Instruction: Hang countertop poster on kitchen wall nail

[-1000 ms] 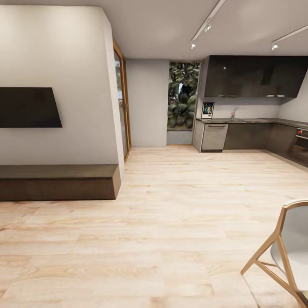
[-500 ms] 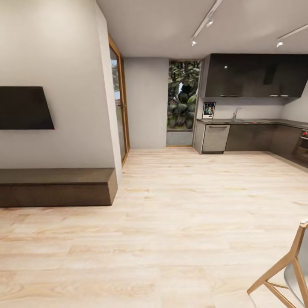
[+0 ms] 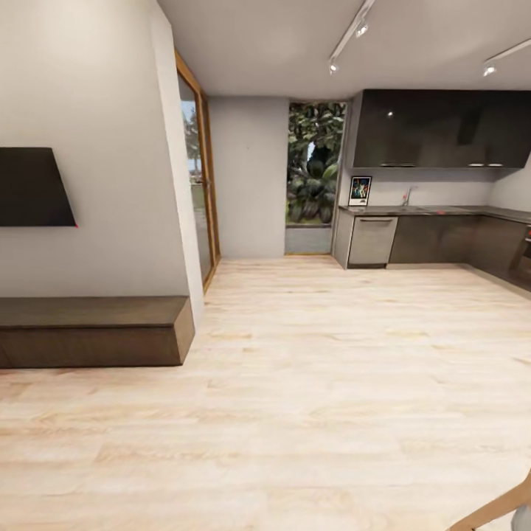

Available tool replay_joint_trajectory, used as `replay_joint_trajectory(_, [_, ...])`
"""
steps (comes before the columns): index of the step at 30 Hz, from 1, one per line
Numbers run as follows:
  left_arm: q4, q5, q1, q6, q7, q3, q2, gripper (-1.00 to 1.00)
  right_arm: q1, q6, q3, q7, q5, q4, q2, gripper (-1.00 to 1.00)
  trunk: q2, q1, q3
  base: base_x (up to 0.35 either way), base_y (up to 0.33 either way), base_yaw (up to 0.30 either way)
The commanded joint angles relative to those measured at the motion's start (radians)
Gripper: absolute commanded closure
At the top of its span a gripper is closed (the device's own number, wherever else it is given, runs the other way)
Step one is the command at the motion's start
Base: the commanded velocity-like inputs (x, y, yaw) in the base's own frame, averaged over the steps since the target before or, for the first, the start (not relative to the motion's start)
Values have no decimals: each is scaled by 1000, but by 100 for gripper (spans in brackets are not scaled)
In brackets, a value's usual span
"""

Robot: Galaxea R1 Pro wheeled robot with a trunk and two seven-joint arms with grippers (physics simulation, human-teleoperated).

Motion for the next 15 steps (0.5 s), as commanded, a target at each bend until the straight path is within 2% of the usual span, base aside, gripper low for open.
replay_joint_trajectory(1, [-2, 0, 0, 0, 0, 1, 0, -100, 0, -3, 0, 0, 2, 1, 0, -100, 0, 1, -1, 321, -126, 0])
replay_joint_trajectory(15, [-2, 0, 0, 0, 0, 1, 0, -100, 0, -3, 1, 0, 2, 0, -1, -100, 0, 1, -1, 321, -105, 0])
